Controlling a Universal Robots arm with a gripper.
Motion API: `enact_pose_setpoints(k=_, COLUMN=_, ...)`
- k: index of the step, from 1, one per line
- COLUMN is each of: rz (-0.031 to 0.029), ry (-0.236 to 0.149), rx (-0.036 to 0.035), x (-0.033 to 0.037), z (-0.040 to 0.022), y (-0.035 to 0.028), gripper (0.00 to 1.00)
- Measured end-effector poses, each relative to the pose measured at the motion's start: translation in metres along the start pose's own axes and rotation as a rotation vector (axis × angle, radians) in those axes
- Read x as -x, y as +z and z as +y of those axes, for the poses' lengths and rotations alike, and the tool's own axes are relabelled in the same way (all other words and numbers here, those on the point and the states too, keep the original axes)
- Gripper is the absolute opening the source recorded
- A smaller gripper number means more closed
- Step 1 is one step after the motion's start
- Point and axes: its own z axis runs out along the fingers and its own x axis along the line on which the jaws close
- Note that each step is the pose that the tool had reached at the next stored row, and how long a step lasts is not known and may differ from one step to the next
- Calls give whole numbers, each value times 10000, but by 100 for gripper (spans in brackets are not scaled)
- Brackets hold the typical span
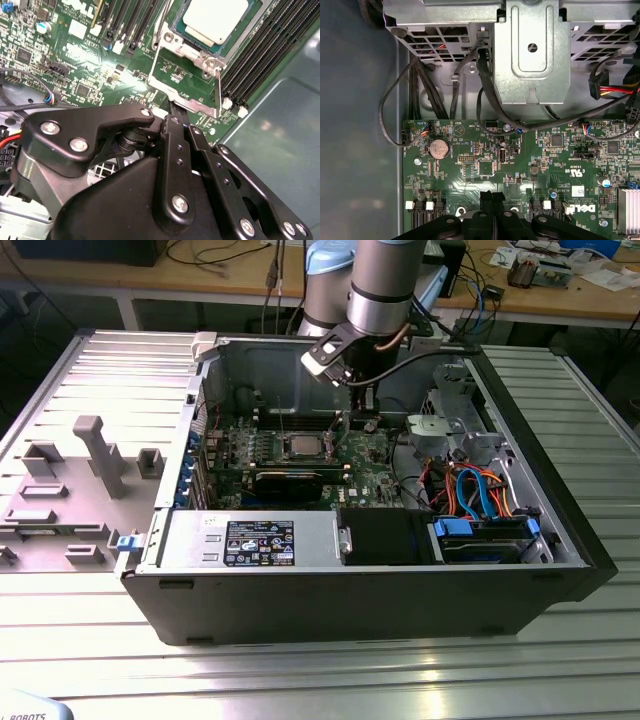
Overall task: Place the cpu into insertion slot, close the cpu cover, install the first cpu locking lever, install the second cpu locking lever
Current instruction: 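Close the cpu cover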
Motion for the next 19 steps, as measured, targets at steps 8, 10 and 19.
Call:
enact_pose_setpoints(k=8, rz=-1, ry=-1, rx=-1, x=0, z=-100, y=0, gripper=11)
enact_pose_setpoints(k=10, rz=0, ry=-1, rx=0, x=0, z=-101, y=0, gripper=11)
enact_pose_setpoints(k=19, rz=-1, ry=0, rx=0, x=1, z=-130, y=0, gripper=11)
